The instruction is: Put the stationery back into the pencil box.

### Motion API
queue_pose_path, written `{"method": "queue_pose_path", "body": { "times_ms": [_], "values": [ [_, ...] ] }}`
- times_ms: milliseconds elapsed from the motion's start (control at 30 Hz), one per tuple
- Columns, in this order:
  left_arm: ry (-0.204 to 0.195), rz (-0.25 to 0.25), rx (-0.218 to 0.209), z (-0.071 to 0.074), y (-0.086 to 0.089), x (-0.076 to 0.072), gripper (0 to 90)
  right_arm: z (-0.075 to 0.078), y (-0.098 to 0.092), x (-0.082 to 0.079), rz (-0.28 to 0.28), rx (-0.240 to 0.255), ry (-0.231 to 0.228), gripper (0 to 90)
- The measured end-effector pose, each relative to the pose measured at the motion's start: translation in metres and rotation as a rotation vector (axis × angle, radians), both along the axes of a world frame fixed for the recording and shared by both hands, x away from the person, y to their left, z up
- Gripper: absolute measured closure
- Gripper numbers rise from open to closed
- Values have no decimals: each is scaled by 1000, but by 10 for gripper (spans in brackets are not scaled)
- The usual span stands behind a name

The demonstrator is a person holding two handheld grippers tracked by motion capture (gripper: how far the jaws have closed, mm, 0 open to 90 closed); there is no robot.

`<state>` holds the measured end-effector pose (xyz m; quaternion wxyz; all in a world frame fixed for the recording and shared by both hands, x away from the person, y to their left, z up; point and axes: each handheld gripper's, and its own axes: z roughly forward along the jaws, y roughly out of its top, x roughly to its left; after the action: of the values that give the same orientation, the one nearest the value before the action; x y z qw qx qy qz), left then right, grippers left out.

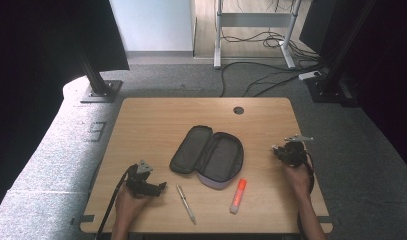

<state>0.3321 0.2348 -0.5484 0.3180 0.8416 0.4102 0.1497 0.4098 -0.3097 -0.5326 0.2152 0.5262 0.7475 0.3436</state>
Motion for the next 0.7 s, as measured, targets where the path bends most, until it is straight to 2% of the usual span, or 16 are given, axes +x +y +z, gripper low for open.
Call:
{"method": "queue_pose_path", "body": {
  "times_ms": [233,433,700],
  "values": [
    [0,0,0,0,0,0,0,9,10,-4,44,7,-14,719],
    [0,0,0,0,0,0,0,19,26,-9,101,-4,-34,718],
    [0,-1,0,0,0,0,0,25,38,-12,137,4,-47,718]
  ]
}}
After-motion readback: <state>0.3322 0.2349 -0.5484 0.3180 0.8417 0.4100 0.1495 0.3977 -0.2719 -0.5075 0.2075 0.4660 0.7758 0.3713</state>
